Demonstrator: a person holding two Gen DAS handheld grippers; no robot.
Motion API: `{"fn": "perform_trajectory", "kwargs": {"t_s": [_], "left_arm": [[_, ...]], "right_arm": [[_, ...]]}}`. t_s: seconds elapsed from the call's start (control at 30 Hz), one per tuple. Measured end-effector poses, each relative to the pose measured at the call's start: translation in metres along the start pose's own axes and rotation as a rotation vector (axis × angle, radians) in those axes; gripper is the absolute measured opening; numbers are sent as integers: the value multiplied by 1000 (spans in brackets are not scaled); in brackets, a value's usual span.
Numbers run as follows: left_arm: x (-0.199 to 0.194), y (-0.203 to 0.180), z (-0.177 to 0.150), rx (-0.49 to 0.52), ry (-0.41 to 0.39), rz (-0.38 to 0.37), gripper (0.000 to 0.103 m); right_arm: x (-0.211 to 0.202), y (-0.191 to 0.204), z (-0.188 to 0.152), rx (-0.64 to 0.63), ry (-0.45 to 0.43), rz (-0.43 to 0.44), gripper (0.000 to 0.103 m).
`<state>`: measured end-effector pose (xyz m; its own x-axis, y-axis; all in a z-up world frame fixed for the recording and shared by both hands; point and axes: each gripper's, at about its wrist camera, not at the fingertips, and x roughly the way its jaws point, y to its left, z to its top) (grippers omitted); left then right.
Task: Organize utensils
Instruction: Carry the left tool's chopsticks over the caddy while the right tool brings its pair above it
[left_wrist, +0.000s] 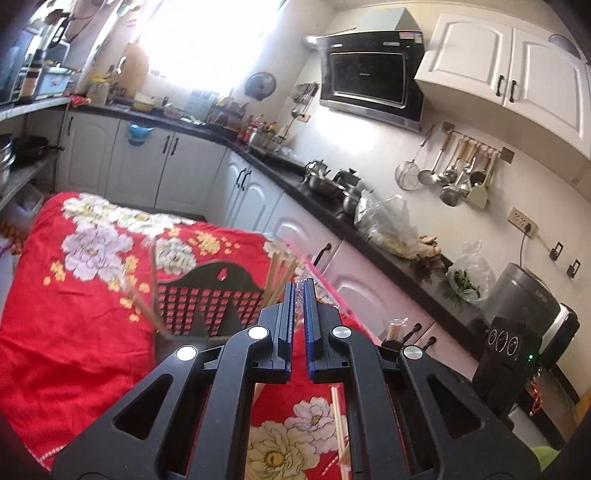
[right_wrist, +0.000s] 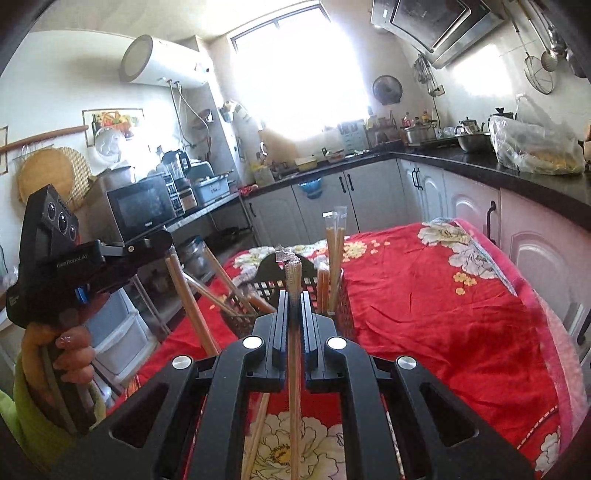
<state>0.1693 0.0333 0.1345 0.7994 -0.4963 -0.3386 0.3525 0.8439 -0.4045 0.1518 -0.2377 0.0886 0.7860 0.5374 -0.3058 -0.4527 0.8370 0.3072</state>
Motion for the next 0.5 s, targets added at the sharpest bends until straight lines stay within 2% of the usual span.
{"fn": "perform_trajectory", "kwargs": {"t_s": [0.23,0.5], "left_arm": [[-5,-14,28,49,-62,-12,2],[-4,-15,57,75,-114,16,2]], "right_arm": [[-3,9,19,-20,-52,10,6],[1,20,45,-42,-119,20,6]]}}
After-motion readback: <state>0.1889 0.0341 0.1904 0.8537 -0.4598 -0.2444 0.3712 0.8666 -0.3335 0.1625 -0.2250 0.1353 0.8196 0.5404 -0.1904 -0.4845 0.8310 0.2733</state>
